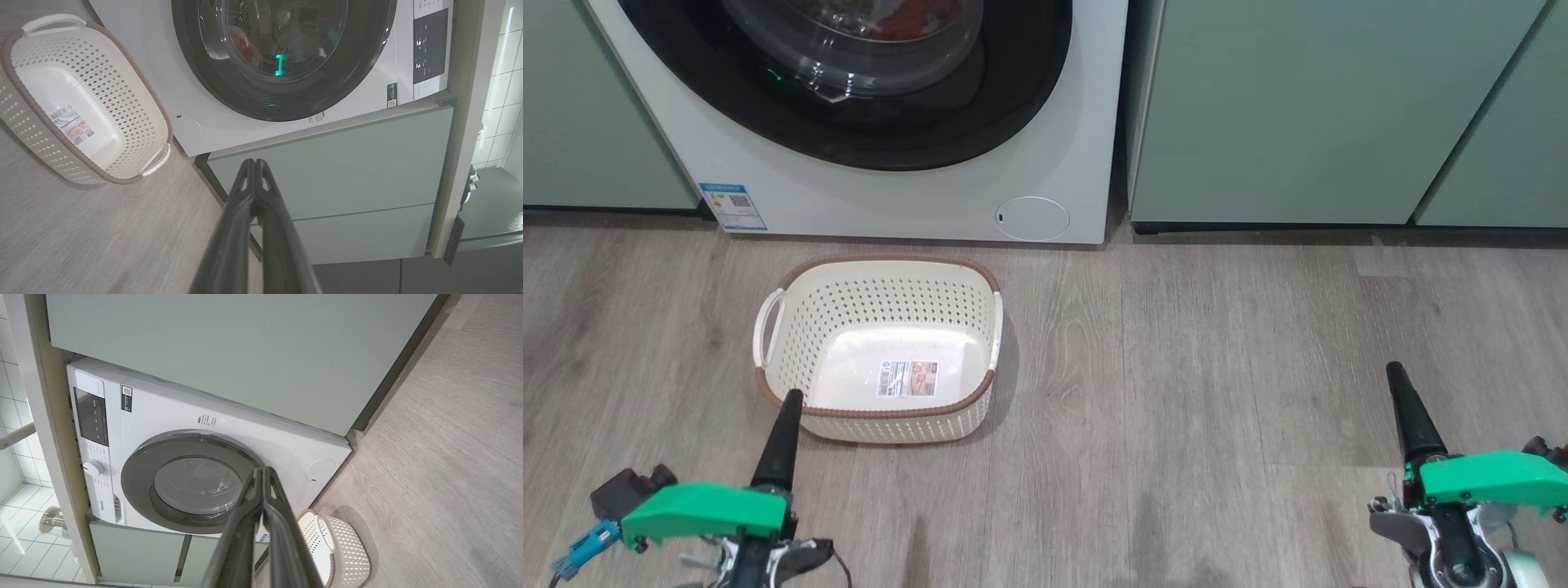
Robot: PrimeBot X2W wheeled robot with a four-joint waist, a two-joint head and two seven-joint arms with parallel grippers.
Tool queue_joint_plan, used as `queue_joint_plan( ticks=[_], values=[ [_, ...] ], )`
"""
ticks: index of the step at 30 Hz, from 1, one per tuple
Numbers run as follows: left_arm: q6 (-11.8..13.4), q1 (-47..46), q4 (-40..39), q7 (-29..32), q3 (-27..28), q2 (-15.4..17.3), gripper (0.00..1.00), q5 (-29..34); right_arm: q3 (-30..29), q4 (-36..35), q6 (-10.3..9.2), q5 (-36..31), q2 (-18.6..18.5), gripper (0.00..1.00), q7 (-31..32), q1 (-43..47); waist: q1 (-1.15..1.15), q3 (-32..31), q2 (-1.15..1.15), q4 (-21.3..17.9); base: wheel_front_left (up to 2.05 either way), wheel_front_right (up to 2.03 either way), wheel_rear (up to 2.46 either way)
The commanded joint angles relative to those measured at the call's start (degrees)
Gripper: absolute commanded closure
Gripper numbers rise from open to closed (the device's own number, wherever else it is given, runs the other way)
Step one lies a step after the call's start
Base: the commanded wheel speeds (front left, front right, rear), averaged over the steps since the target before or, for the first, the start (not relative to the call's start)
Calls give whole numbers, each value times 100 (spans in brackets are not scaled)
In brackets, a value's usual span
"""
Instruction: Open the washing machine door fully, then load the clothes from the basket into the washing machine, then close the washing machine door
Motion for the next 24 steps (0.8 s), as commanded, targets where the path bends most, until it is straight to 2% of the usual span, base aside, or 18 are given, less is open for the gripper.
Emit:
queue_joint_plan(
  ticks=[1,24],
  values=[
    [-61,-347,-166,55,205,66,100,-192,77,-183,0,212,-28,100,61,-325,0,0,0,-2,0,0,0],
    [-169,-457,-124,417,415,81,100,-1622,67,-175,0,1627,-32,100,435,-416,0,-4,0,-23,0,0,0]
  ],
)
